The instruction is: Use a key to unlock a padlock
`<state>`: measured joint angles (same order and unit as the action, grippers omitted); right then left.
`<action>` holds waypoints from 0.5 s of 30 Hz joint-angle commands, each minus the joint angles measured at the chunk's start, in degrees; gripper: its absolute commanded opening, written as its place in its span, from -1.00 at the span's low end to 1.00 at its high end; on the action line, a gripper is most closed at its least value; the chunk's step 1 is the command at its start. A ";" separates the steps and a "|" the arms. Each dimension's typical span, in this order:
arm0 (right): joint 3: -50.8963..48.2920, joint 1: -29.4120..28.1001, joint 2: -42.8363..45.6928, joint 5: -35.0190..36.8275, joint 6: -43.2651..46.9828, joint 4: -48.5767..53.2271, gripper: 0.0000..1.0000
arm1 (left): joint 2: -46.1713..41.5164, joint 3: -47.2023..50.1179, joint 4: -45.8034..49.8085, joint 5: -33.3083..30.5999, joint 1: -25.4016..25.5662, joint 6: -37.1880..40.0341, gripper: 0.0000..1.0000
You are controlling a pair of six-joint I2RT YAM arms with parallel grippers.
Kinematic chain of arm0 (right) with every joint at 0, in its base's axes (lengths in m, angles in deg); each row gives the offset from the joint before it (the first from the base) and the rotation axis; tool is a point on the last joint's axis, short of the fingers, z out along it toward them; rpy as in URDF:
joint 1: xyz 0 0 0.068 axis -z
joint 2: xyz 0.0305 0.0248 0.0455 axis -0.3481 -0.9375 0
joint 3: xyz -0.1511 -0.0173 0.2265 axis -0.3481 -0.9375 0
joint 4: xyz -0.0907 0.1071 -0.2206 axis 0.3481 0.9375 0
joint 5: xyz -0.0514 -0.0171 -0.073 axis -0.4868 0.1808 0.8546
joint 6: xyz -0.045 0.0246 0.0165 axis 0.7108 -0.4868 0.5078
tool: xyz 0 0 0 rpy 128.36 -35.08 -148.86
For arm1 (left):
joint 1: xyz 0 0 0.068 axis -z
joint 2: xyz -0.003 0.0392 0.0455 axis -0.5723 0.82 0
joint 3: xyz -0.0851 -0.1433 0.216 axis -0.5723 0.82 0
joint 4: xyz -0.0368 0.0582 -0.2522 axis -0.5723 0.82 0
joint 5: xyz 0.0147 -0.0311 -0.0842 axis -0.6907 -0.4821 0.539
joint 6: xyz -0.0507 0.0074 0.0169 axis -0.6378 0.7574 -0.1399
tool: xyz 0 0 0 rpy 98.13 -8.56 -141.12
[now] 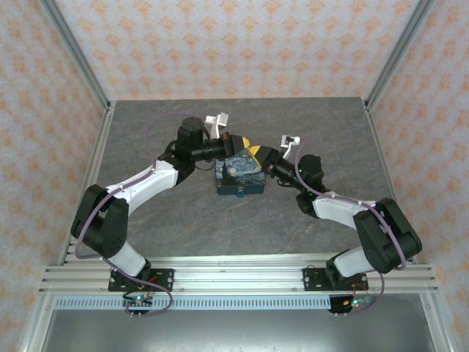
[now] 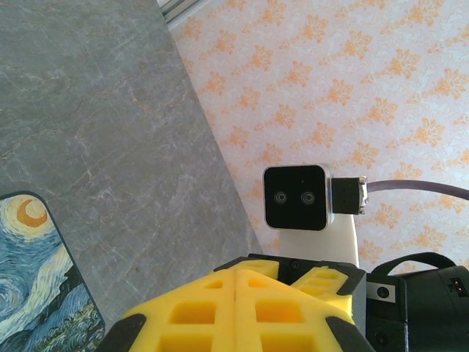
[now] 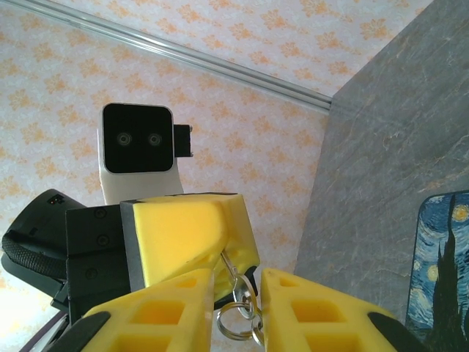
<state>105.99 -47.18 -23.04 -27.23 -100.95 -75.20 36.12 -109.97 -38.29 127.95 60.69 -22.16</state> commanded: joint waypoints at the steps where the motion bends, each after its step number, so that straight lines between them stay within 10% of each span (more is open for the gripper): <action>1: 0.71 0.11 0.25 -1.68 -0.07 -3.69 -0.52 | 0.55 0.22 -2.55 -0.84 0.29 -0.33 -1.00; 15: 1.26 -0.39 -1.68 -0.62 0.25 -3.43 -0.44 | 0.64 0.74 -2.81 -0.82 0.29 -0.30 -1.00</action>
<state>106.03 -47.24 -24.44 -28.02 -101.34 -75.49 36.39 -109.92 -38.49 127.95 60.69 -22.32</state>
